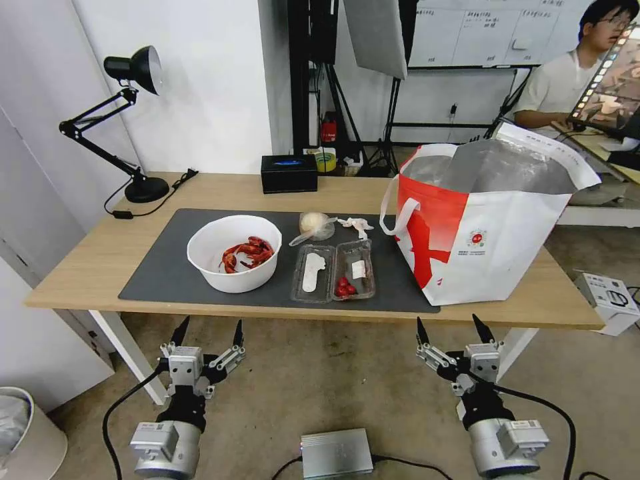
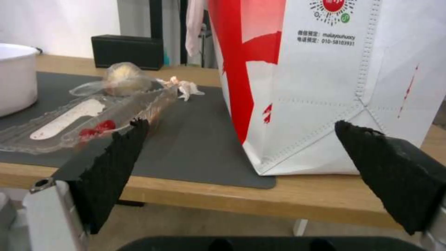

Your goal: Pick up the trash from the table and place it into the takeout bag.

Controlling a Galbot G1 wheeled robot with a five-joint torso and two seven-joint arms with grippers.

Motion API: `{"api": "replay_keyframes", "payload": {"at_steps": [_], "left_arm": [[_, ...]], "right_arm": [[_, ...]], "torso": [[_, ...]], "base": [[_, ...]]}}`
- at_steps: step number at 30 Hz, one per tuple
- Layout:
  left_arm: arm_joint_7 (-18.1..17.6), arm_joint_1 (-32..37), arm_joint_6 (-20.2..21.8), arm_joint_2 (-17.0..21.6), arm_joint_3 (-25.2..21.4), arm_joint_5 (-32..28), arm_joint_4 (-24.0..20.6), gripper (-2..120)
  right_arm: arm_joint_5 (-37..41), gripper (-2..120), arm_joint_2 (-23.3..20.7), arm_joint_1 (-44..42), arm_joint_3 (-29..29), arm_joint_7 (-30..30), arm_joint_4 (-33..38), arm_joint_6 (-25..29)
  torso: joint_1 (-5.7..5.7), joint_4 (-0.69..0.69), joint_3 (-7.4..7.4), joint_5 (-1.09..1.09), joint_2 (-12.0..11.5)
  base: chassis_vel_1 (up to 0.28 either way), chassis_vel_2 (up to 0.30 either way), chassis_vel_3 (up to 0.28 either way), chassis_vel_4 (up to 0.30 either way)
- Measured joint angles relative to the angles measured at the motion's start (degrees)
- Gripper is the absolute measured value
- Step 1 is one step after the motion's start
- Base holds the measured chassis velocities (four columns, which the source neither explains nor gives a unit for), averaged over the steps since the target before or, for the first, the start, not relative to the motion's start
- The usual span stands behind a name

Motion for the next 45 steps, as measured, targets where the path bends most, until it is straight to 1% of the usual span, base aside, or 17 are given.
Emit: {"api": "replay_keyframes", "payload": {"at_steps": [21, 24, 25, 26, 27, 29, 31, 32, 34, 35, 38, 39, 40, 42, 43, 44, 45], "left_arm": [[0.00, -0.02, 0.00, 0.03, 0.00, -0.08, 0.01, 100], [-0.04, -0.62, 0.04, 0.97, 0.01, -1.83, 0.45, 100], [-0.07, -0.94, 0.10, 1.46, 0.01, -2.69, 0.67, 100], [-0.17, -1.75, 0.29, 2.65, 0.01, -4.80, 1.25, 100], [-0.27, -2.04, 0.32, 3.28, -0.02, -5.26, 1.36, 100], [-0.19, -2.18, 0.33, 3.53, 0.04, -5.86, 1.47, 100], [-0.26, -3.21, 0.33, 5.09, 0.02, -9.04, 2.22, 100], [-0.26, -3.21, 0.33, 5.09, 0.02, -9.04, 2.22, 100], [-0.34, -4.36, 0.38, 6.91, 0.01, -12.77, 3.08, 100], [-0.34, -4.36, 0.38, 6.91, 0.01, -12.77, 3.08, 100], [-0.54, -6.29, 0.62, 9.83, -0.01, -18.70, 4.48, 100], [-0.63, -6.85, 0.67, 10.69, -0.03, -20.44, 4.88, 100], [-0.63, -6.85, 0.67, 10.69, -0.03, -20.44, 4.88, 100], [-0.72, -8.16, 0.84, 12.73, -0.04, -24.55, 5.84, 100], [-0.78, -8.62, 0.88, 13.41, -0.05, -25.91, 6.15, 100], [-0.78, -8.62, 0.88, 13.41, -0.05, -25.91, 6.15, 100], [-0.85, -9.18, 0.94, 14.29, -0.06, -27.64, 6.57, 100]], "right_arm": [[0.00, 100, 0.00, 0.00, 0.00, 0.00, 0.00, 0.00], [1.06, 100, -1.02, 0.29, 0.15, 0.34, 0.01, -0.57], [1.84, 100, -1.78, 0.59, 0.39, 0.64, -0.02, -1.06], [3.88, 100, -3.74, 1.29, 0.99, 1.46, -0.08, -2.28], [4.52, 100, -5.57, 1.65, 1.22, 1.75, -0.11, -2.64], [5.11, 100, -6.13, 1.75, 1.21, 1.82, -0.14, -2.90], [8.79, 100, -9.17, 2.93, 2.12, 3.22, -0.27, -4.69], [8.79, 100, -9.17, 2.93, 2.12, 3.22, -0.27, -4.69], [12.91, 100, -12.60, 4.22, 3.10, 4.73, -0.56, -6.78], [12.91, 100, -12.60, 4.22, 3.10, 4.73, -0.56, -6.78], [19.43, 100, -18.10, 6.20, 4.69, 7.15, -0.89, -10.00], [20.86, 100, -19.05, 6.24, 4.94, 7.47, -0.24, -10.53], [20.86, 100, -19.05, 6.24, 4.94, 7.47, -0.24, -10.53], [22.36, 100, -19.77, 6.10, 5.15, 7.71, 1.08, -10.92], [22.52, 100, -19.78, 6.04, 5.15, 7.72, 1.22, -10.95], [22.52, 100, -19.78, 6.04, 5.15, 7.72, 1.22, -10.95], [22.64, 100, -19.79, 6.00, 5.16, 7.74, 1.40, -10.95]], "torso": [[0.00, 0.00, 0.00, 0.00, 0.00], [0.00, -0.01, 0.00, 0.02, 0.00], [0.00, 0.00, 0.00, 0.01, 0.00], [0.00, 0.00, 0.00, -0.01, 0.00], [0.01, 0.00, 0.01, -0.02, 0.00], [0.01, 0.00, 0.00, 0.03, -0.01], [0.00, 0.00, 0.00, -0.01, 0.00], [0.00, 0.00, 0.00, -0.01, 0.00], [0.00, 0.00, 0.00, 0.00, 0.00], [0.00, 0.00, 0.00, 0.00, 0.00], [0.01, 0.01, 0.00, 0.01, -0.01], [0.01, 0.01, 0.01, 0.00, -0.01], [0.01, 0.01, 0.01, 0.00, -0.01], [0.00, 0.00, 0.00, -0.01, 0.00], [0.01, 0.00, 0.00, 0.00, 0.00], [0.01, 0.00, 0.00, 0.00, 0.00], [0.00, 0.00, 0.00, 0.00, 0.00]], "base": [[0.000, 0.000, 0.000, 0.000], [0.000, 0.000, 0.000, 0.000], [0.000, 0.000, 0.000, 0.000], [0.000, 0.000, 0.000, 0.000], [0.000, 0.000, 0.000, 0.000], [0.000, 0.000, 0.000, 0.000], [0.000, 0.000, 0.000, 0.000], [0.000, 0.000, 0.000, 0.000], [0.000, 0.000, 0.000, 0.000], [0.000, 0.000, 0.000, 0.000], [0.000, 0.000, 0.000, 0.000], [0.000, 0.000, 0.000, 0.000], [0.000, 0.000, 0.000, 0.000], [0.000, 0.000, 0.000, 0.000], [0.000, 0.000, 0.000, 0.000], [0.000, 0.000, 0.000, 0.000], [0.000, 0.000, 0.000, 0.000]]}}
